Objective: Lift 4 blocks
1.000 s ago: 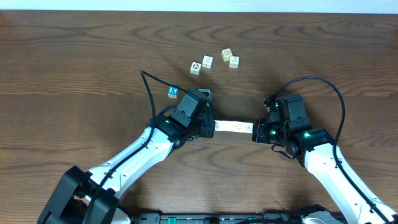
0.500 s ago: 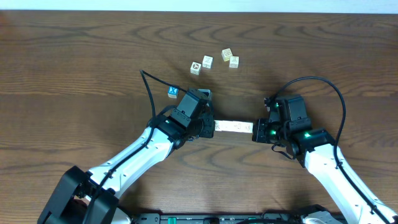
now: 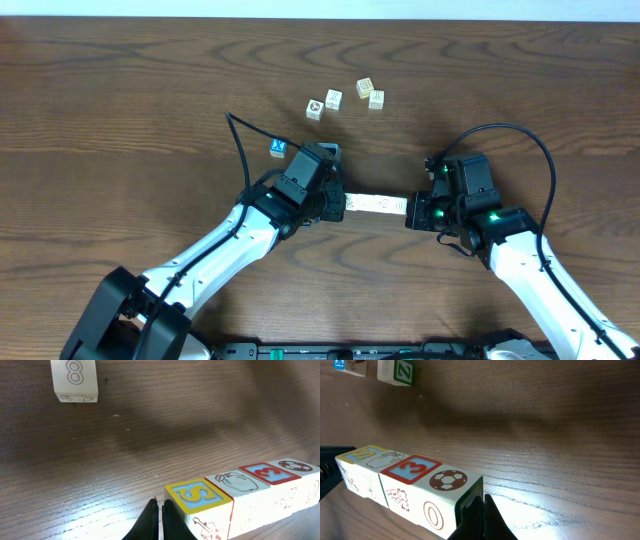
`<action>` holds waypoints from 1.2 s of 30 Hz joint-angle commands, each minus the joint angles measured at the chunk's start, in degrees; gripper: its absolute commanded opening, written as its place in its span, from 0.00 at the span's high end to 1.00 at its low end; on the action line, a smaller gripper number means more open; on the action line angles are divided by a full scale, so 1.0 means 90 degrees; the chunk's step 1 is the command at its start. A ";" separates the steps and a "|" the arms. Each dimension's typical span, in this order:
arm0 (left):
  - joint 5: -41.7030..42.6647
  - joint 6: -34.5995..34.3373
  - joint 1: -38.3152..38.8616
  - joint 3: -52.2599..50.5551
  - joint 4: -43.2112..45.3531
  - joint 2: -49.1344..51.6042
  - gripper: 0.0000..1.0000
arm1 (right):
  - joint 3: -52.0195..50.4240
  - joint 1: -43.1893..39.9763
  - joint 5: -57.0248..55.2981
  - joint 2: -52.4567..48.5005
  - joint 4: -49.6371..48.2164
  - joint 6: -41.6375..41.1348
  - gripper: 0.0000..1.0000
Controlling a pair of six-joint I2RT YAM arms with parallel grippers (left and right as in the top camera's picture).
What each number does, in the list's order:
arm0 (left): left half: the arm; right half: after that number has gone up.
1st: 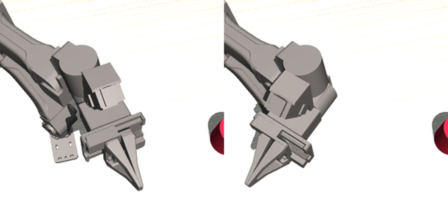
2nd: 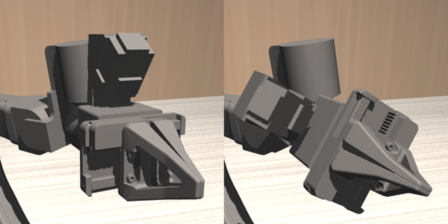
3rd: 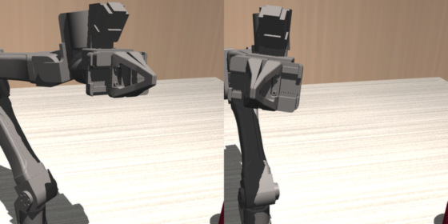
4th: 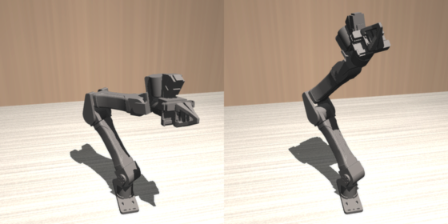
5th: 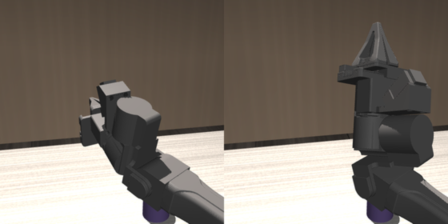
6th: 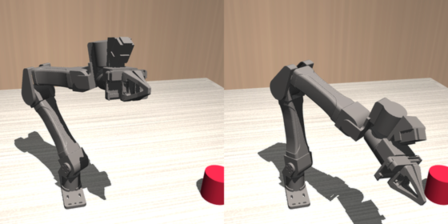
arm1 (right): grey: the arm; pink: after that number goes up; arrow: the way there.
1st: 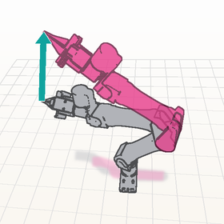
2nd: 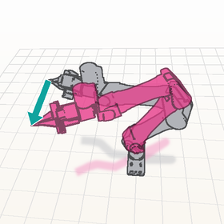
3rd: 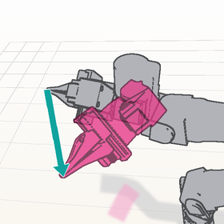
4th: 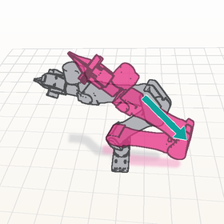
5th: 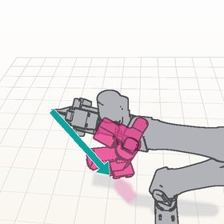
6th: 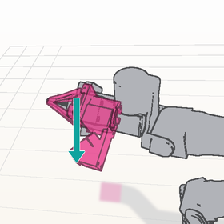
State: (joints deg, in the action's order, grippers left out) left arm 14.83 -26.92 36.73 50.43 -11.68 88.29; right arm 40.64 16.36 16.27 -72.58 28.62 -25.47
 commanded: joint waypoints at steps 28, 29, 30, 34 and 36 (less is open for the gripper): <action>0.0899 0.0155 0.0202 0.0340 0.0192 -0.0299 0.93 | 0.0461 0.0194 0.1243 0.0124 0.0058 -0.0068 0.99; 0.0901 0.0155 0.0202 0.0340 0.0192 -0.0299 0.93 | 0.0469 0.0194 0.1246 0.0124 0.0063 -0.0068 0.99; 0.0899 0.0155 0.0202 0.0340 0.0192 -0.0301 0.93 | 0.0474 0.0194 0.1246 0.0124 0.0066 -0.0068 0.99; 0.0899 0.0158 0.0202 0.0340 0.0194 -0.0338 0.93 | 0.0481 0.0194 0.1246 0.0124 0.0061 -0.0070 0.99; 0.0899 0.0158 0.0199 0.0340 0.0194 -0.0374 0.93 | 0.0483 0.0194 0.1246 0.0124 0.0061 -0.0070 0.99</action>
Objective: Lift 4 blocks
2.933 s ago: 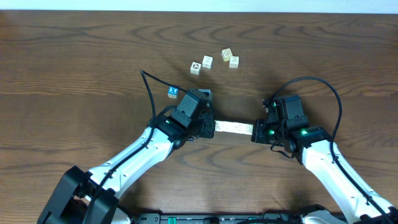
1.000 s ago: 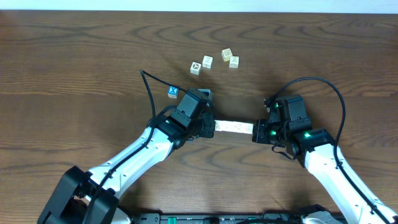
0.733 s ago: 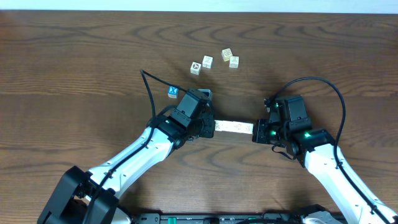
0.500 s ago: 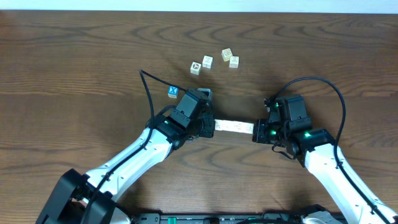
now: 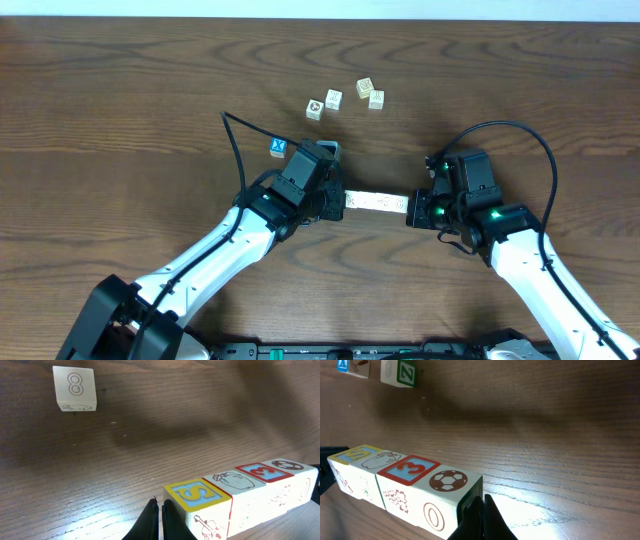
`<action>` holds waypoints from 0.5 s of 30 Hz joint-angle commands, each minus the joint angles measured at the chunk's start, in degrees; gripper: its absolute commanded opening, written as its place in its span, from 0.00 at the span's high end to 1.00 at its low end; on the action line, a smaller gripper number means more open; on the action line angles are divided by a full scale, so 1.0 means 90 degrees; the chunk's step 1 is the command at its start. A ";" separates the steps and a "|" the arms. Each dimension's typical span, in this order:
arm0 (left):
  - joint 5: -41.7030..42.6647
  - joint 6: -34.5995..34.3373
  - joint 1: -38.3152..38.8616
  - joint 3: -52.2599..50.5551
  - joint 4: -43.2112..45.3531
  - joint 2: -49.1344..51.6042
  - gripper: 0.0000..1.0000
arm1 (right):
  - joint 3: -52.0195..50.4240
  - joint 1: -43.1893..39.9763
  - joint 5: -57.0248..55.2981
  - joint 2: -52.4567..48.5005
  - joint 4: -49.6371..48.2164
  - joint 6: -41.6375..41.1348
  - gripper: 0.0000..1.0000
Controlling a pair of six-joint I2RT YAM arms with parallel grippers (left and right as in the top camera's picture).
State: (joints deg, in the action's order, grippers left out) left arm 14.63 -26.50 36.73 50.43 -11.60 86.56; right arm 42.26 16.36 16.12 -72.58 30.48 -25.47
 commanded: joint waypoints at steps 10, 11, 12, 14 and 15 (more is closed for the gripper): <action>0.0918 0.0112 0.0202 0.0340 0.0185 -0.0216 0.93 | 0.0306 0.0194 0.1265 0.0124 -0.0146 -0.0070 0.99; 0.0918 0.0112 0.0199 0.0340 0.0185 -0.0226 0.93 | 0.0308 0.0194 0.1263 0.0124 -0.0148 -0.0070 0.99; 0.0918 0.0112 0.0199 0.0340 0.0187 -0.0228 0.93 | 0.0316 0.0194 0.1263 0.0124 -0.0146 -0.0070 0.99; 0.0918 0.0112 0.0199 0.0340 0.0185 -0.0233 0.93 | 0.0333 0.0194 0.1263 0.0124 -0.0141 -0.0070 0.99; 0.0918 0.0112 0.0199 0.0340 0.0185 -0.0233 0.93 | 0.0345 0.0194 0.1263 0.0124 -0.0141 -0.0070 0.99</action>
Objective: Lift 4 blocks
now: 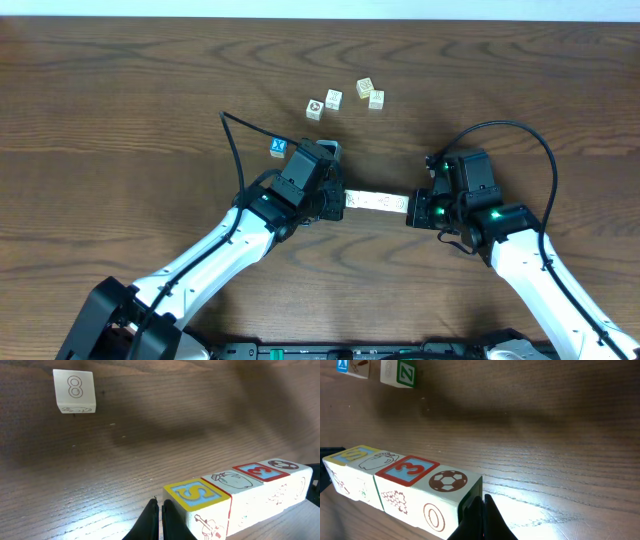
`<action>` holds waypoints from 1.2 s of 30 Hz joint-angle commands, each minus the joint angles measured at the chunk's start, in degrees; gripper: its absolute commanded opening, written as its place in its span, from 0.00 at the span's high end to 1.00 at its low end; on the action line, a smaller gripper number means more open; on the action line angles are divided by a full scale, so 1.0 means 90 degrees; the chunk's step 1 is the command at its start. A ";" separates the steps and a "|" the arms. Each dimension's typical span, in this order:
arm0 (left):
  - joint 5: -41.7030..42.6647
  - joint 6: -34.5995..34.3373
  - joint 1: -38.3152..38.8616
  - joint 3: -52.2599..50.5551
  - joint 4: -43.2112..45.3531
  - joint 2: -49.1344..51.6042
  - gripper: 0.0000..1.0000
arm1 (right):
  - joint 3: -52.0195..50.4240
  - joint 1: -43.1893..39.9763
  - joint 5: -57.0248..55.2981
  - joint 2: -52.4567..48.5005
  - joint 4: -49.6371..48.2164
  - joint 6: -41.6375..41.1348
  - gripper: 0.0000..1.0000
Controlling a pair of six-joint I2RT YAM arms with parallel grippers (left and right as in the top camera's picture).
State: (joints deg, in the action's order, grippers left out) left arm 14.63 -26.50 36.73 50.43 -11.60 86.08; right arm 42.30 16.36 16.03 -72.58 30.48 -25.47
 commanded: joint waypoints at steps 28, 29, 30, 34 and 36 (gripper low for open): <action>0.0920 0.0109 0.0202 0.0340 0.0185 -0.0194 0.93 | 0.0425 0.0194 0.1273 0.0124 -0.0097 -0.0070 0.99; 0.0920 0.0109 0.0202 0.0340 0.0187 -0.0206 0.93 | 0.0425 0.0194 0.1275 0.0124 -0.0097 -0.0070 0.99; 0.0920 0.0109 0.0202 0.0340 0.0187 -0.0223 0.93 | 0.0425 0.0194 0.1275 0.0124 -0.0100 -0.0070 0.99; 0.0879 0.0112 0.0199 0.0340 0.0187 -0.0328 0.93 | 0.0440 0.0194 0.1275 0.0124 -0.0100 -0.0070 0.99; 0.0823 0.0109 0.0199 0.0340 0.0185 -0.0340 0.93 | 0.0464 0.0194 0.1277 0.0124 -0.0095 -0.0070 0.99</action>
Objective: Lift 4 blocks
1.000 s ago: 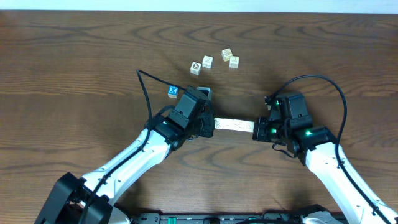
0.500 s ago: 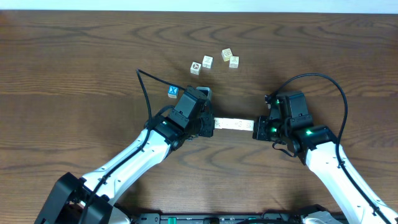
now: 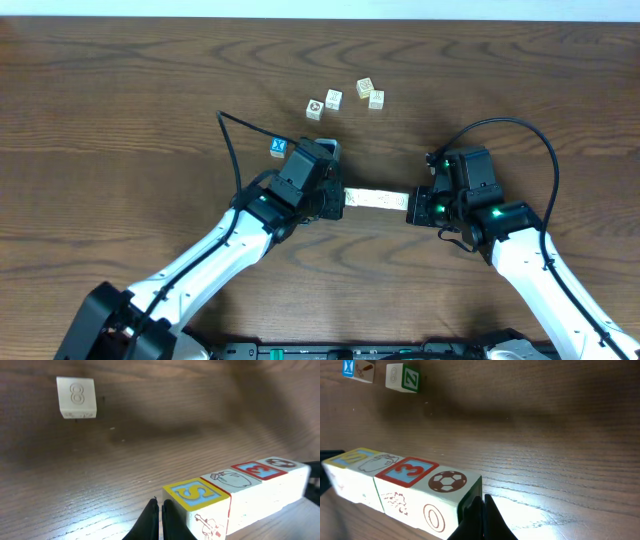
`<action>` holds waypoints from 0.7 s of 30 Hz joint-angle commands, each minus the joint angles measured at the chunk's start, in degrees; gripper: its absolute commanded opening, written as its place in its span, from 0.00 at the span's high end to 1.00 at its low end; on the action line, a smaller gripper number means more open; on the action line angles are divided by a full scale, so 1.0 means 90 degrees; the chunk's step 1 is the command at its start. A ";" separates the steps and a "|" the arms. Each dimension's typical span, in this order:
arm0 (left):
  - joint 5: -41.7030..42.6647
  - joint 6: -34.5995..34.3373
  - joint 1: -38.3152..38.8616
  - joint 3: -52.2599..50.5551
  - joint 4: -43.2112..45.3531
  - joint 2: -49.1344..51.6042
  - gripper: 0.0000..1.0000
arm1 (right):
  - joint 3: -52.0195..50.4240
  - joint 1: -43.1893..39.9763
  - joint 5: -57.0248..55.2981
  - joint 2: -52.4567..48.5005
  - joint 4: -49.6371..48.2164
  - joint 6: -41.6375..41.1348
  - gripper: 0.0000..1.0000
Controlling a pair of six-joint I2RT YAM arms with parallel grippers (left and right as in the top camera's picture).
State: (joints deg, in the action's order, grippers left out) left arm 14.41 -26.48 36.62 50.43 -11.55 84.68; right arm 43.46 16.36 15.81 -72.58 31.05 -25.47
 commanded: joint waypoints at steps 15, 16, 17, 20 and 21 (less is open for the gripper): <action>0.0845 0.0107 0.0214 0.0340 0.0175 -0.0185 0.93 | 0.0423 0.0194 0.1302 0.0124 -0.0107 -0.0070 0.99; 0.0845 0.0107 0.0214 0.0340 0.0172 -0.0185 0.93 | 0.0423 0.0194 0.1302 0.0124 -0.0092 -0.0070 0.99; 0.0845 0.0107 0.0214 0.0340 0.0175 -0.0185 0.93 | 0.0423 0.0194 0.1302 0.0124 -0.0087 -0.0070 0.99; 0.0845 0.0107 0.0214 0.0340 0.0172 -0.0185 0.93 | 0.0423 0.0194 0.1302 0.0124 -0.0087 -0.0070 0.99; 0.0845 0.0107 0.0214 0.0340 0.0172 -0.0185 0.93 | 0.0423 0.0194 0.1302 0.0124 -0.0087 -0.0070 0.99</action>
State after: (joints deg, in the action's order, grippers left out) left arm 13.61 -26.50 36.62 50.46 -11.51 83.55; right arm 44.53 16.36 15.84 -72.58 31.57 -25.47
